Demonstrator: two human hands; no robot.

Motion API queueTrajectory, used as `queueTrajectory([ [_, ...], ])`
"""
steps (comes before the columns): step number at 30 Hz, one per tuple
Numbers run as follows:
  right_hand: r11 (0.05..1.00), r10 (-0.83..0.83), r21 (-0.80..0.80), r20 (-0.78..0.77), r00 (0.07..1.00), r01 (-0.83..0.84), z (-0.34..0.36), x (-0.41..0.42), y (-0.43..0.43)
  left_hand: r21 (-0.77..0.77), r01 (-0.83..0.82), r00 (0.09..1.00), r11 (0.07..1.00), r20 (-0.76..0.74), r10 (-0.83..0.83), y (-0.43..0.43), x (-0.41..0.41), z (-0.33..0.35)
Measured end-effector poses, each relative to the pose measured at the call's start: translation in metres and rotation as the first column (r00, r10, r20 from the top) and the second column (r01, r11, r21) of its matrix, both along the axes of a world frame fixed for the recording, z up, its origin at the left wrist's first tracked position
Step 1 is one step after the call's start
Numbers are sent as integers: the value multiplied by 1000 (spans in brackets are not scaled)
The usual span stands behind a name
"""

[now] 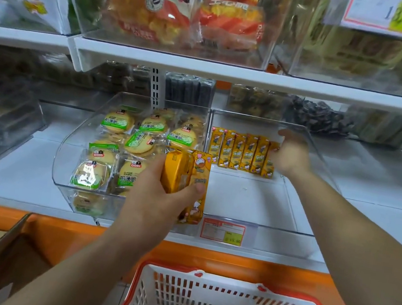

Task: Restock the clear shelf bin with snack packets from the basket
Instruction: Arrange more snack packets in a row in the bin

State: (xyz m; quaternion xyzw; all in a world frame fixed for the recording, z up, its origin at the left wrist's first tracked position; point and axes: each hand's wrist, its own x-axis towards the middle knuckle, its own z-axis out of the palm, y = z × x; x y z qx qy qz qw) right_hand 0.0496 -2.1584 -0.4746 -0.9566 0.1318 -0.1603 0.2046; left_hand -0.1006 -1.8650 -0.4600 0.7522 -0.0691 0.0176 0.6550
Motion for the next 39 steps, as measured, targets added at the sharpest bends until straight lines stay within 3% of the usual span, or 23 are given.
queueTrajectory([
  [3, 995, 102, -9, 86, 991, -102, 25, -43, 14, -4, 24, 999, 1000, -24, -24, -5, -3, 3],
  [5, 969, 202, 124, 115, 973, -216, 41, -89, 28, -15, 67, 997, 998, -44, -68, -10, -9, 5],
  [8, 794, 389, 474, 86, 917, -381, 55, -166, 49, -15, 160, 985, 987, -68, -161, -20, -23, 9],
  [12, 559, 442, 746, 102, 891, -362, 59, -236, 69, -43, 286, 954, 957, -86, -288, -35, -48, 15],
  [19, 563, 571, 712, 31, 820, -419, 72, -260, 44, 73, 399, 916, 914, -73, -394, -42, -71, 24],
  [24, 577, 502, 693, 117, 857, -432, 71, -262, 36, 24, 427, 898, 904, -128, -421, -50, -78, 32],
  [32, 345, 325, 881, 211, 922, -324, 72, -256, 13, -113, 276, 924, 955, -242, -296, -52, -76, 31],
  [35, 263, 342, 915, 210, 916, -308, 66, -257, 16, -163, 237, 935, 958, -230, -271, -57, -77, 34],
  [39, 315, 459, 887, 168, 872, -337, 54, -257, 30, -155, 158, 962, 975, -198, -188, -65, -74, 31],
])
